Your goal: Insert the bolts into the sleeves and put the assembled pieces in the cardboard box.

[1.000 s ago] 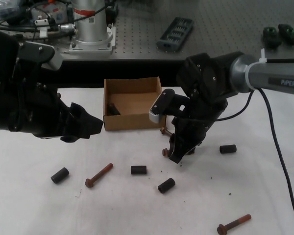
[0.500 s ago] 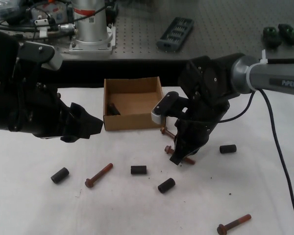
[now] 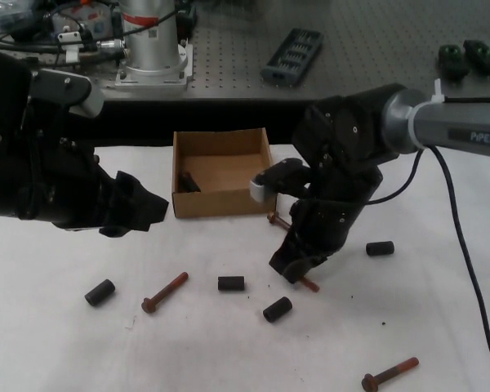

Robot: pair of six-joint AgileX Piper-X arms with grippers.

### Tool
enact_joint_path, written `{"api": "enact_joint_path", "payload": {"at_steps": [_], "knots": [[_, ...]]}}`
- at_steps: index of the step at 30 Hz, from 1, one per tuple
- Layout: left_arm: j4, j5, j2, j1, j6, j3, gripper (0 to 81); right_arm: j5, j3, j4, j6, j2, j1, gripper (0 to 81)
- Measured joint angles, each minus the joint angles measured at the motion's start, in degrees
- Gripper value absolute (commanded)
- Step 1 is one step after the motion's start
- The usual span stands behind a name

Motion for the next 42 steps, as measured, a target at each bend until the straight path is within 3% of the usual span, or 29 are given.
{"api": "enact_joint_path", "payload": {"at_steps": [3, 9, 14, 18, 25, 31, 32, 39, 42], "knots": [[0.41, -9.32, 0.0, 0.84, 0.0, 0.0, 38.0, -2.38, 0.09, 0.0, 2.36, -2.16, 1.03, 4.3], [3.54, -16.11, -0.35, 2.65, 0.0, 0.0, 38.0, -7.07, 0.66, 0.92, 5.84, -3.0, 5.12, 4.3], [7.2, -22.39, -1.54, 2.97, 0.65, 0.0, 37.6, -8.63, 0.99, -0.14, 6.7, -3.0, 13.64, 4.3], [12.13, -27.63, -3.35, 2.97, 1.23, 0.0, 34.4, -8.89, 1.5, -1.67, 6.97, -3.0, 15.33, 4.3], [14.12, -29.05, -8.37, 3.74, 1.23, 0.0, 32.7, -8.89, 1.97, -1.64, 7.77, -3.0, 15.19, 0.2], [16.28, -29.04, -9.02, 4.01, 1.23, 0.0, 33.1, -8.89, 1.97, -1.77, 8.43, -3.0, 15.19, 34.3], [16.83, -29.04, -9.02, 4.01, 1.23, 0.0, 33.1, -8.89, 1.97, -1.77, 8.84, -3.0, 15.19, 36.8], [17.59, -29.04, -9.02, 4.16, 0.62, 0.0, 33.1, -8.78, 1.97, -1.26, 9.59, -3.57, 15.06, 28.8], [17.59, -22.65, -9.02, 4.27, -7.27, 0.0, 33.1, -7.77, 1.97, -0.12, 8.15, -5.42, 14.16, 28.2]]}}
